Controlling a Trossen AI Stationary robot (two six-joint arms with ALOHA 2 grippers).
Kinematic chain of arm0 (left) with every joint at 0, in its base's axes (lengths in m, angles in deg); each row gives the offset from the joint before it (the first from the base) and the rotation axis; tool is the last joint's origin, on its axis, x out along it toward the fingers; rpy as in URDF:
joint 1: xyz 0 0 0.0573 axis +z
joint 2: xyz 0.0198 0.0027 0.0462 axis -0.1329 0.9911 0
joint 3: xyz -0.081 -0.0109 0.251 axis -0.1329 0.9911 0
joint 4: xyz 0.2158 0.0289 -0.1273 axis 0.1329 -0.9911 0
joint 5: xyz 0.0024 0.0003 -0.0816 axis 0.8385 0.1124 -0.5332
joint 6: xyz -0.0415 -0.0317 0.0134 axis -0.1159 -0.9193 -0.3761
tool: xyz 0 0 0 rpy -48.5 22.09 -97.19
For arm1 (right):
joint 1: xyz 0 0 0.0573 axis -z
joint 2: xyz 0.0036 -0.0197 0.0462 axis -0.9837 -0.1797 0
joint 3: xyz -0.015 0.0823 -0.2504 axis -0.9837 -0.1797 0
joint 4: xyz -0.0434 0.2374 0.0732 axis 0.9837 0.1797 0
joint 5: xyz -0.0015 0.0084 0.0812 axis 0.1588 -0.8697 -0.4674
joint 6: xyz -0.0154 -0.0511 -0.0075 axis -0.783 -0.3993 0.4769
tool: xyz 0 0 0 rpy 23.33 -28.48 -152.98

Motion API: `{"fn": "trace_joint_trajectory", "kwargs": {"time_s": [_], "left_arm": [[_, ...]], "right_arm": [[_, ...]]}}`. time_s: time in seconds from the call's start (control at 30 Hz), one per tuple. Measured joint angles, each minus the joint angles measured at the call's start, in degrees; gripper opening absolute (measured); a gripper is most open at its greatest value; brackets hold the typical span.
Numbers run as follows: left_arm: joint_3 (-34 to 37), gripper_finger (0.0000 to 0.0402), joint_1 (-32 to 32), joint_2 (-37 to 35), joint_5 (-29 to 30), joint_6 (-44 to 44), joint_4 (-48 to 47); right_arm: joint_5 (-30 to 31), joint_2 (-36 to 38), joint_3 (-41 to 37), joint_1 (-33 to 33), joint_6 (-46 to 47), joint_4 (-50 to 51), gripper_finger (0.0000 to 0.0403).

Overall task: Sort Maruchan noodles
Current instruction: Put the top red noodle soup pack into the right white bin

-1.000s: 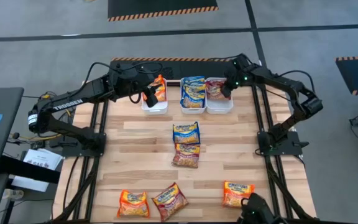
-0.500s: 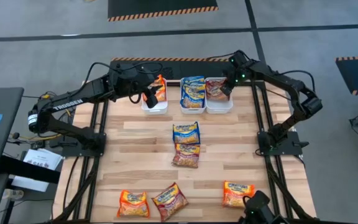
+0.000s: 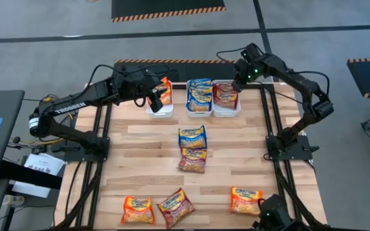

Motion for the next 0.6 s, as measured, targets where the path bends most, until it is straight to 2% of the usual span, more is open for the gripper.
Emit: {"fn": "trace_joint_trajectory", "kwargs": {"time_s": [0.27, 0.37, 0.5, 0.6], "left_arm": [[0.00, 0.0155, -0.60, -0.01, -1.71, -1.70, 0.02], [0.00, 0.0155, -1.10, -0.76, -5.93, -4.38, 0.01], [0.00, 0.0155, -2.13, -2.96, -12.07, -9.61, 0.08], [0.00, 0.0155, -2.90, -4.71, -13.31, -12.41, -0.19]], "right_arm": [[-2.14, 0.00, 8.04, -0.50, 0.15, 10.66, 0.0182], [-8.24, 0.00, 11.85, -1.16, 1.16, 15.02, 0.0182], [-20.71, 0.04, 16.32, -2.29, 1.60, 19.98, 0.0182], [-25.53, 0.04, 17.61, -3.75, 1.51, 21.64, 0.0182]]}}
